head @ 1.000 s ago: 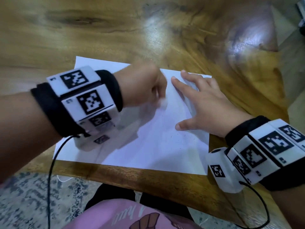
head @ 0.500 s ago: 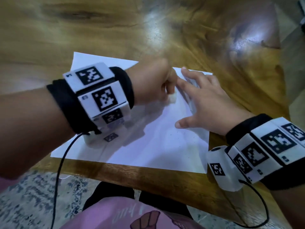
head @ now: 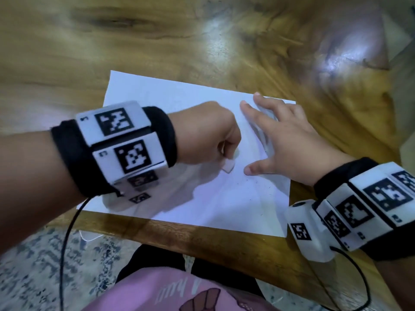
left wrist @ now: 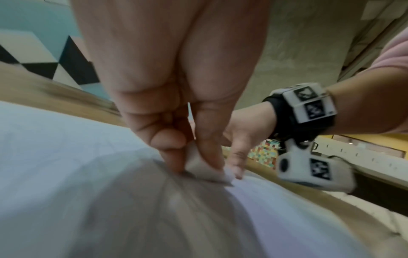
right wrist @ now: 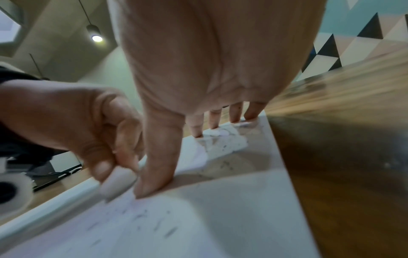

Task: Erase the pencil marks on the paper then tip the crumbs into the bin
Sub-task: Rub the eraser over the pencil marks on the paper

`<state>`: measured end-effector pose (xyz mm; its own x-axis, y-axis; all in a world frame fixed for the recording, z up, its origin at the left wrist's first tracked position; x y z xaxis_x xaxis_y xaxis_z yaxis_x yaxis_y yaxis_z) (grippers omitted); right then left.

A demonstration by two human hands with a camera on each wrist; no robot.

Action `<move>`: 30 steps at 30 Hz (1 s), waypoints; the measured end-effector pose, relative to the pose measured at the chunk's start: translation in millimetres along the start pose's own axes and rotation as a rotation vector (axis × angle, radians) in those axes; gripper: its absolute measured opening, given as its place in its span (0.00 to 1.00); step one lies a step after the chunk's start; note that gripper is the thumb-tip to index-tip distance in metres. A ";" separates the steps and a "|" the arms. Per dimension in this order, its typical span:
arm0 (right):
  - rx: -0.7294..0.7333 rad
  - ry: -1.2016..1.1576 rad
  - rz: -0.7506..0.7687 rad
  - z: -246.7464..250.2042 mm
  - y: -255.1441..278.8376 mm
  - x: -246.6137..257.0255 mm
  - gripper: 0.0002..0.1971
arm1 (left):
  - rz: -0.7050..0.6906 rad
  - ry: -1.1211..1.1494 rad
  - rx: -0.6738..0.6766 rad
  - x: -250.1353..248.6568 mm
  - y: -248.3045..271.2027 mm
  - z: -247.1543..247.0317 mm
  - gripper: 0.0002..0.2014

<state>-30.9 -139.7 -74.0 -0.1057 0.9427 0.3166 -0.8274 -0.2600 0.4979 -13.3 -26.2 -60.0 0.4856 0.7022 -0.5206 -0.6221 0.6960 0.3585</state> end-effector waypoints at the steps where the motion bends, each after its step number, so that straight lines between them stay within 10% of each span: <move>1: 0.001 -0.002 0.001 -0.2 0.4 0.4 0.57 | 0.030 -0.010 -0.059 2.3 -6.7 8.2 0.05; 5: 0.000 0.012 0.000 -1.3 -0.4 0.6 0.56 | 0.111 -0.017 -0.209 9.3 -22.2 26.8 0.08; 10: -0.002 0.005 0.003 -0.5 -0.3 -0.7 0.57 | -0.017 -0.018 0.061 -1.2 12.6 -7.2 0.08; 16: -0.001 0.016 -0.005 -0.6 0.0 0.5 0.57 | 0.086 -0.018 -0.303 18.7 -6.5 30.9 0.07; 23: 0.010 0.000 -0.001 -0.8 0.4 0.6 0.56 | -0.053 0.106 0.098 1.6 23.1 -22.6 0.03; 30: -0.002 -0.007 0.008 -1.0 -0.9 -0.7 0.57 | -0.052 0.040 -0.138 -0.8 4.6 -3.3 0.07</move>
<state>-30.6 -139.9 -75.5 -0.1083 0.9393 0.3256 -0.8278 -0.2666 0.4936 -18.6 -24.1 -60.5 0.4964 0.6574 -0.5670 -0.6763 0.7023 0.2222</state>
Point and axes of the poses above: each hand's wrist, its own y-axis away from the middle knuckle, its own z-axis out of the back of the hand, x = y × z, the point moved 6 cm from there along -y, towards the middle knuckle
